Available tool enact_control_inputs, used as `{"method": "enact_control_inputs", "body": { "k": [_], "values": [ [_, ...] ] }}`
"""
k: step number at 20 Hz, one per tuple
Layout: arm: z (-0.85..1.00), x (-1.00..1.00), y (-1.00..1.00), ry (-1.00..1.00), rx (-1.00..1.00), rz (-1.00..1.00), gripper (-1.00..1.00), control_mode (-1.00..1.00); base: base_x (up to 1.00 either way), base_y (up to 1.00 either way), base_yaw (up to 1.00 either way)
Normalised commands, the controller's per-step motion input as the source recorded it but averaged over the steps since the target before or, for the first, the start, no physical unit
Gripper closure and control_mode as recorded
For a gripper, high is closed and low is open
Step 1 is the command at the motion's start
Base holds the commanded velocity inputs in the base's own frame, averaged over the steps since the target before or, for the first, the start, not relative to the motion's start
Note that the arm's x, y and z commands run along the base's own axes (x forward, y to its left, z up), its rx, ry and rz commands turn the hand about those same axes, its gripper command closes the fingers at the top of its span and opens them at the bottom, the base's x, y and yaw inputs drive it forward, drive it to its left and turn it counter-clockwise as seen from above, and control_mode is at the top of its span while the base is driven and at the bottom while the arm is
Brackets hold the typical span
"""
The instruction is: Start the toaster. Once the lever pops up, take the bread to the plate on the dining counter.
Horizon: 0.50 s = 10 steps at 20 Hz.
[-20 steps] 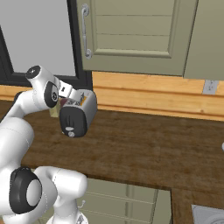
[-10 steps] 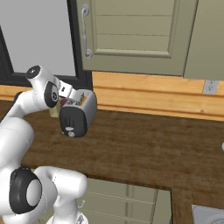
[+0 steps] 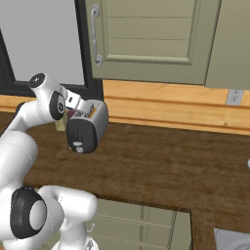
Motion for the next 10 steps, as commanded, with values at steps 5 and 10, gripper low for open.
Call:
{"method": "enact_control_inputs", "body": {
  "k": [5, 10],
  "values": [
    [0.00, 0.00, 0.00, 0.00, 0.00, 0.00, -1.00, -1.00, 0.00, 0.00, 0.00],
    [0.00, 0.00, 0.00, 0.00, 0.00, 0.00, -1.00, -1.00, 0.00, 0.00, 0.00]
  ]
}}
